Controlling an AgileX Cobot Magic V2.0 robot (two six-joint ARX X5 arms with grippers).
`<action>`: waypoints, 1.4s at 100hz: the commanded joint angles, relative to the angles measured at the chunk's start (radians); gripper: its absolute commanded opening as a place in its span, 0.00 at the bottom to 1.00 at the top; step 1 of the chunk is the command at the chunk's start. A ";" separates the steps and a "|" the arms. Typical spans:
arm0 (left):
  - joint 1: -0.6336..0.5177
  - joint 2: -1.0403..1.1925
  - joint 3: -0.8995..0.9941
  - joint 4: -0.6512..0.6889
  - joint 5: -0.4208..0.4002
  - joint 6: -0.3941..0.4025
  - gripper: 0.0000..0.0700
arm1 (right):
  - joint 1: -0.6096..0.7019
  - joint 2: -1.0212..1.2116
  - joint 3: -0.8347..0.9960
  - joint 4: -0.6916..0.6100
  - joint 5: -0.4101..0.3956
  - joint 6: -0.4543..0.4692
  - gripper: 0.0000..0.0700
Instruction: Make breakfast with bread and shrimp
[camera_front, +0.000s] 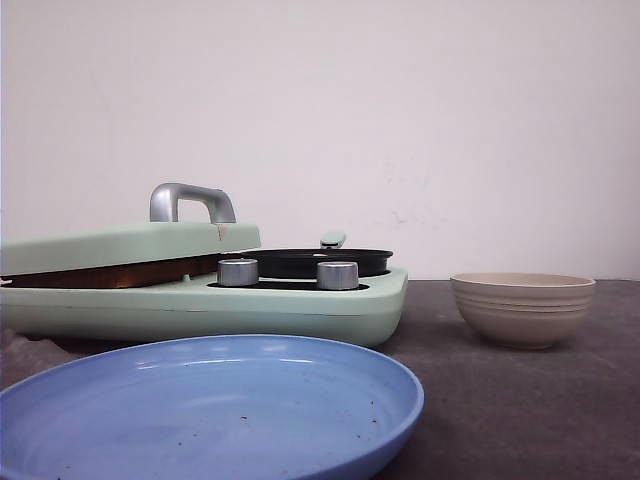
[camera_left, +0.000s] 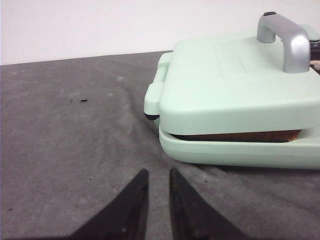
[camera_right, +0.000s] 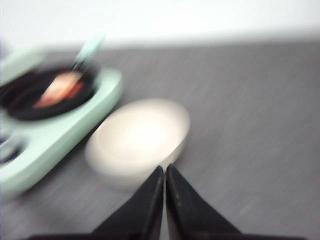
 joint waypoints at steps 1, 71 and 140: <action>0.001 0.000 -0.017 -0.005 0.004 0.013 0.00 | -0.036 -0.043 -0.051 0.045 0.023 -0.180 0.00; 0.001 0.000 -0.016 -0.008 0.003 0.013 0.00 | -0.145 -0.037 -0.129 0.024 -0.012 -0.210 0.00; 0.001 0.000 -0.016 -0.008 0.003 0.013 0.00 | -0.145 -0.037 -0.129 0.024 -0.011 -0.210 0.00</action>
